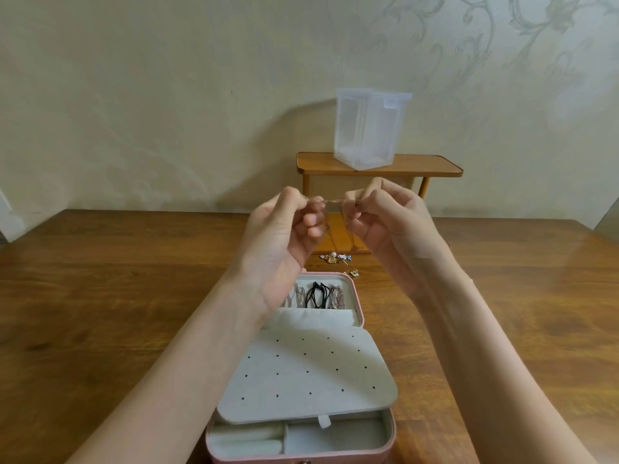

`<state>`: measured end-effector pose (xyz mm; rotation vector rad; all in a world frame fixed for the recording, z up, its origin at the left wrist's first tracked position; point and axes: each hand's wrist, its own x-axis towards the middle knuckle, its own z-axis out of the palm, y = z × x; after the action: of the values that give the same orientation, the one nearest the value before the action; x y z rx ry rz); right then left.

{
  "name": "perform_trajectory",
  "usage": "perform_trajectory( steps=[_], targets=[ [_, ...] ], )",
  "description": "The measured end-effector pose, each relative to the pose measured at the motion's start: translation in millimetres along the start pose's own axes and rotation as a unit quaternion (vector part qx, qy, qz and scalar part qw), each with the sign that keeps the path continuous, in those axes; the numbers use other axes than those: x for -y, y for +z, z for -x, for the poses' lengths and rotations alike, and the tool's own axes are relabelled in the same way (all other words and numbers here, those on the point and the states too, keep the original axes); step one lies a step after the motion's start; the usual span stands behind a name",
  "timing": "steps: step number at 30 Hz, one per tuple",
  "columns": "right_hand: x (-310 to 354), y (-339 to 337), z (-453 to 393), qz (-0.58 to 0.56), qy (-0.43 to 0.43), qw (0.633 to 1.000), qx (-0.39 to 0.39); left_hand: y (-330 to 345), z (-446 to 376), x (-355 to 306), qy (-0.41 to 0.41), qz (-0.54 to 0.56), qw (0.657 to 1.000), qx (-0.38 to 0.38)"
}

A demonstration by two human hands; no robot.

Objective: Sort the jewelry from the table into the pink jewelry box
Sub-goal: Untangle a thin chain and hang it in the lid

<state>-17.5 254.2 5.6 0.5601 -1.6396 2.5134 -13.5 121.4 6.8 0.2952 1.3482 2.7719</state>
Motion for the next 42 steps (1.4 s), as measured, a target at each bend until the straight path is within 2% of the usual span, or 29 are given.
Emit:
perform_trajectory(
  steps=[2,3,6,8,10,14,18,22,26,29,33,42],
  targets=[
    [-1.7,1.7,0.5,0.006,0.001,1.0,-0.008,-1.1,-4.3,1.0,-0.034,0.052,0.998,-0.018],
    [-2.3,1.5,0.7,0.015,0.006,1.0,-0.014,-2.2,-5.5,2.0,-0.027,0.041,0.998,-0.025],
    [-1.8,-0.1,1.5,0.074,0.022,0.997,-0.026,-8.0,-4.6,2.1,0.063,-0.081,0.993,-0.063],
    [0.2,-3.1,1.2,0.118,0.038,0.992,-0.032,-13.5,-6.6,-3.5,0.099,-0.085,0.987,-0.098],
    [1.5,-5.9,1.0,0.129,0.057,0.989,-0.043,-18.0,-9.3,-9.7,0.076,-0.05,0.99,-0.108],
    [1.0,-4.5,1.4,0.052,0.077,0.994,-0.066,-19.8,-9.5,-12.6,-0.072,0.071,0.994,-0.036],
    [1.7,-2.7,-0.3,-0.074,0.106,0.986,-0.11,-20.5,-8.1,-13.3,-0.12,0.134,0.983,0.02],
    [1.5,-3.2,0.3,-0.109,0.138,0.974,-0.142,-21.3,-8.9,-10.4,-0.133,0.155,0.979,0.018],
    [1.6,-1.6,0.4,-0.131,0.15,0.971,-0.135,-23.7,-10.9,-8.8,-0.118,0.191,0.975,0.001],
    [1.7,0.1,0.4,-0.119,0.166,0.971,-0.127,-25.4,-13.0,-9.4,-0.117,0.168,0.979,-0.008],
    [2.9,-2.8,1.7,-0.215,0.187,0.952,-0.112,-25.9,-13.6,-12.0,-0.139,0.168,0.976,0.02],
    [2.8,-5.0,2.5,-0.304,0.174,0.926,-0.139,-25.9,-11.0,-9.4,-0.149,0.178,0.973,0.019]
  ],
)
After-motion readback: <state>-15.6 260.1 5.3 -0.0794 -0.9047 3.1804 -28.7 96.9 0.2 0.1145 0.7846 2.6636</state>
